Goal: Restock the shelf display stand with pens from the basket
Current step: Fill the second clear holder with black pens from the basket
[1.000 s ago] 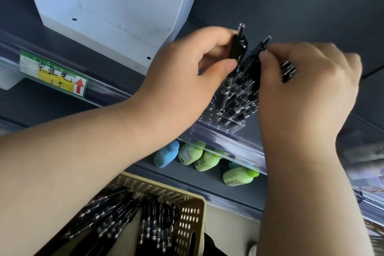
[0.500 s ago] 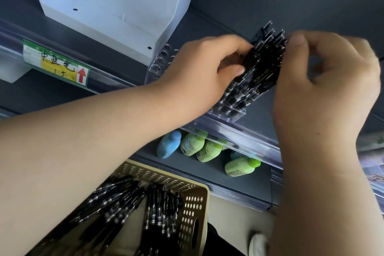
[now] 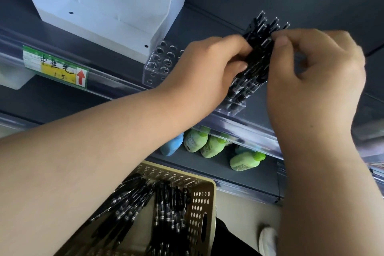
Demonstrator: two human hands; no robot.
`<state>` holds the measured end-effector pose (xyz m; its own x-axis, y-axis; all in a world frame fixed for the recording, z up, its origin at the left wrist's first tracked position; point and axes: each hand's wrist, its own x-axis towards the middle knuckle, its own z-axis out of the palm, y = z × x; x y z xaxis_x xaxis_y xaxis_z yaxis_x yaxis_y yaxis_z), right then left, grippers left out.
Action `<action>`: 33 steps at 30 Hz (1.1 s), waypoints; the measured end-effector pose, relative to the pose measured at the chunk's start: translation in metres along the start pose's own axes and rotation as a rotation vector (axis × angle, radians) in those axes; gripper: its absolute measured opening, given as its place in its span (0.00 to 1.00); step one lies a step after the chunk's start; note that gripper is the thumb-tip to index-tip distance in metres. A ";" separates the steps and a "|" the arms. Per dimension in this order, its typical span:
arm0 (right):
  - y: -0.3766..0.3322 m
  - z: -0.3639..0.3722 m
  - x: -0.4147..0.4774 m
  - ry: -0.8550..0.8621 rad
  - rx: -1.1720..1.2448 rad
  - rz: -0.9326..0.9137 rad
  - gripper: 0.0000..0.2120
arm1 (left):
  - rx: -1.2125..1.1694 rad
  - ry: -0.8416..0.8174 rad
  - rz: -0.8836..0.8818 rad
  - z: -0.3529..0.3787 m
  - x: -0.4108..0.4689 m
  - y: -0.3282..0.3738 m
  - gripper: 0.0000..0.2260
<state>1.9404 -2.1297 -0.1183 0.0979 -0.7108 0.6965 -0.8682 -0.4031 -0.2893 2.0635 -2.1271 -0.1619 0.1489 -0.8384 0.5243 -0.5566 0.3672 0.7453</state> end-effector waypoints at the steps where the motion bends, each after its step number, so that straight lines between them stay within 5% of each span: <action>1: 0.000 0.000 0.001 0.002 0.005 -0.009 0.12 | 0.001 0.000 -0.014 -0.001 0.001 -0.001 0.08; 12: -0.018 -0.006 0.001 0.161 0.184 -0.164 0.10 | 0.256 -0.170 -0.023 -0.024 -0.002 -0.004 0.10; 15: -0.024 -0.001 -0.022 0.115 0.236 -0.207 0.10 | 0.431 -0.341 0.030 -0.043 -0.019 -0.009 0.07; 23: -0.037 0.024 -0.122 -0.317 0.257 0.085 0.13 | 0.671 -0.817 -0.166 -0.079 -0.106 -0.027 0.06; 28: -0.060 0.044 -0.212 -1.064 0.015 0.160 0.11 | 0.843 -1.189 -0.466 -0.067 -0.166 -0.064 0.10; 30: -0.060 0.054 -0.242 -1.315 -0.074 0.280 0.13 | 0.792 -1.171 -0.618 -0.056 -0.194 -0.087 0.12; 33: -0.046 0.069 -0.259 -1.370 -0.105 0.606 0.14 | 0.732 -1.087 -0.675 -0.040 -0.220 -0.103 0.12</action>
<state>1.9888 -1.9668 -0.3310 0.0365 -0.7479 -0.6628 -0.9669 0.1411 -0.2124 2.1207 -1.9637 -0.3373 0.0531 -0.7693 -0.6367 -0.9619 -0.2105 0.1742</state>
